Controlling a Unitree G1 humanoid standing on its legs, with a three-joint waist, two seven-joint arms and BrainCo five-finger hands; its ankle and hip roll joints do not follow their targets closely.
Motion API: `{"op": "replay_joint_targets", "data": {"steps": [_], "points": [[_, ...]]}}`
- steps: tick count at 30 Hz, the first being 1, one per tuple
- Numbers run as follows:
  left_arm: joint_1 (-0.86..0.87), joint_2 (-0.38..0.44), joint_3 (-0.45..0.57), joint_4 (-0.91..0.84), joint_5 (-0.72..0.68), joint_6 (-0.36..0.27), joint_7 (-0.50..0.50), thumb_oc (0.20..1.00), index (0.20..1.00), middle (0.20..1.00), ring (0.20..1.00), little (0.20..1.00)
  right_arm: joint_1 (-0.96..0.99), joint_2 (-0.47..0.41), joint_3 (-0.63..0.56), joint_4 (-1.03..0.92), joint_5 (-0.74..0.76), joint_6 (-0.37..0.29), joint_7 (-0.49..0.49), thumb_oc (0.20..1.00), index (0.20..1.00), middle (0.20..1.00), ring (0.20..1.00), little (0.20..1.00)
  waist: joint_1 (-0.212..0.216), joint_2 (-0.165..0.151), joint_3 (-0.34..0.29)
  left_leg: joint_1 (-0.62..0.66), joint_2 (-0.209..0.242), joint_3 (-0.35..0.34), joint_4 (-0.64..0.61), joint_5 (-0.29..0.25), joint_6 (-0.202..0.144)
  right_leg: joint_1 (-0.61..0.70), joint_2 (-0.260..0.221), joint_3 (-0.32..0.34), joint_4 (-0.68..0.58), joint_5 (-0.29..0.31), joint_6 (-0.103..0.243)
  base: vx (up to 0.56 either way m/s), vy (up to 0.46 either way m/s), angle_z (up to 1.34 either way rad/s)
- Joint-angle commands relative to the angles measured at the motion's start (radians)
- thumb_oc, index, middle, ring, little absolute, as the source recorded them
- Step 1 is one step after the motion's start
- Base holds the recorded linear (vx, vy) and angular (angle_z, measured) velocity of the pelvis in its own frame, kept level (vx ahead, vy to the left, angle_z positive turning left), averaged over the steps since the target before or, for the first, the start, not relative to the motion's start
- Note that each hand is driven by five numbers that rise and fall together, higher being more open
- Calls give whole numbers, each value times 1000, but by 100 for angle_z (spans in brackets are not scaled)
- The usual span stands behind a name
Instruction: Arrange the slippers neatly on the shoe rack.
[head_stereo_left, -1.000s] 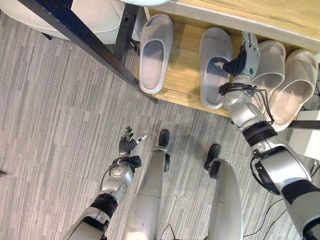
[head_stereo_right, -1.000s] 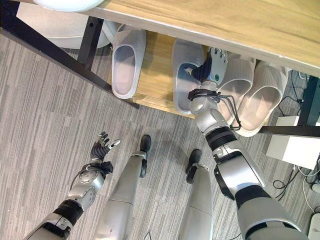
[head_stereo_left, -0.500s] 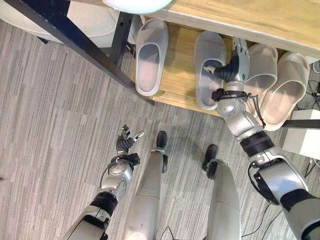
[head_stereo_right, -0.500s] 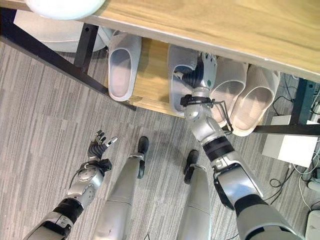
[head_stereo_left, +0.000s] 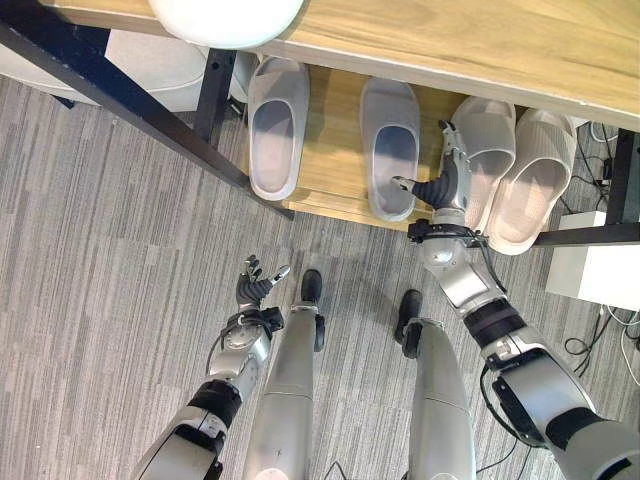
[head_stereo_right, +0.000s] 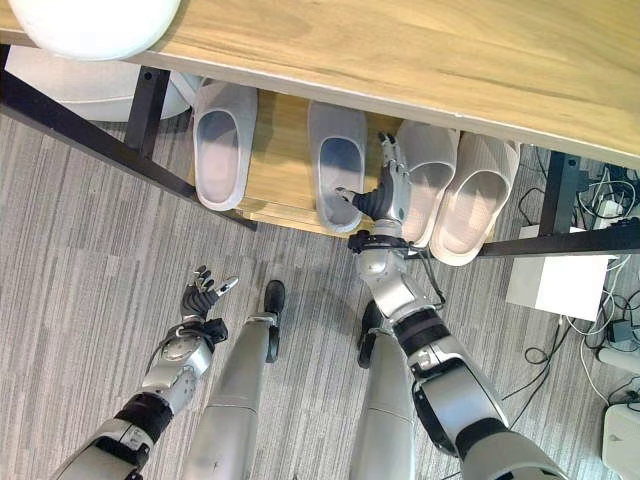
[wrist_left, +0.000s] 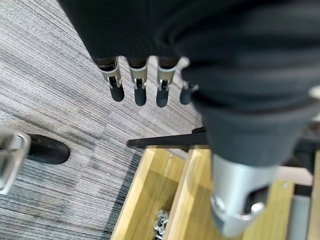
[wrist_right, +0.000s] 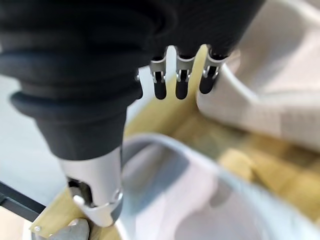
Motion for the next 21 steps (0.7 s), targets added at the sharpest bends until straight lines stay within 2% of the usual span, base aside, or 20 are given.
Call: {"op": "replay_joint_targets", "data": {"steps": [1,6,21], "points": [[-59,-15,18,40,-5,-28,28,1000,1000,1000,1000,1000,-39,-5,18,15,65,-24,4,1000,1000,1000,1000,1000,36,25,-1,-5,-8,-11,-23,-57,11,37,27,-33,-10,-89,-30,0,0,0],[-88,-15,13,51,-9,-30,44,1000,1000,1000,1000,1000,-81,32,28,53,112,-31,5,1000,1000,1000,1000,1000,43,27,1,-7,-11,-8,-22,-57,12,33,28,-30,-3,-90,-28,0,0,0],[-237,-58,-39,130,-24,-34,113,1000,1000,1000,1000,1000,-151,212,56,94,369,-135,-3,1000,1000,1000,1000,1000,44,33,20,-13,-20,-8,-6,-58,17,30,27,-30,14,-94,-30,0,0,0]]}}
